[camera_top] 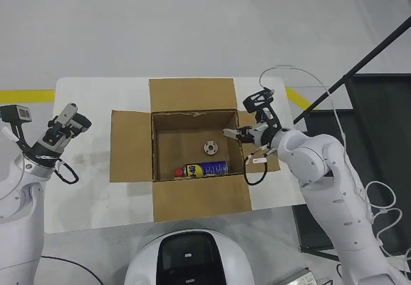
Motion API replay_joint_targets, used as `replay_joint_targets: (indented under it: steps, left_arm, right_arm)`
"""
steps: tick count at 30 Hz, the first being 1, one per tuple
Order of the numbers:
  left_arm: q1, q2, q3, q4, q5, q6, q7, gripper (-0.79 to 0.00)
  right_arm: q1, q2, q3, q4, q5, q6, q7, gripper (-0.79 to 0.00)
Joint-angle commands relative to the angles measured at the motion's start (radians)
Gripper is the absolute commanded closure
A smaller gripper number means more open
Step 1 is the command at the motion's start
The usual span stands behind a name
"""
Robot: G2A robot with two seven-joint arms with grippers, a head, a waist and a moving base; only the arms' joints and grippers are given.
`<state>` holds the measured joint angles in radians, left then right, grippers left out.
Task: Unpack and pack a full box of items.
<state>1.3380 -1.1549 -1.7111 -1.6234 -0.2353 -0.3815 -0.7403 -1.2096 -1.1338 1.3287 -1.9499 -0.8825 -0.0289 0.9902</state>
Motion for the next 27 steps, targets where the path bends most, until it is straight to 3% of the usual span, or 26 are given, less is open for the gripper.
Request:
replay_joint_targets:
  steps: [1, 9, 27]
  left_arm:
    - [0.0, 0.0, 0.0, 0.0, 0.0, 0.0, 0.0, -0.785]
    - [0.0, 0.0, 0.0, 0.0, 0.0, 0.0, 0.0, -0.785]
    - [0.0, 0.0, 0.0, 0.0, 0.0, 0.0, 0.0, -0.785]
  right_arm:
    - [0.057, -0.007, -0.074, 0.012, -0.027, 0.011, 0.041, -0.785]
    - [0.206, -0.043, -0.273, 0.111, -0.067, 0.1, 0.104, -0.785]
    - [0.214, -0.047, -0.285, 0.129, -0.052, 0.116, 0.112, -0.785]
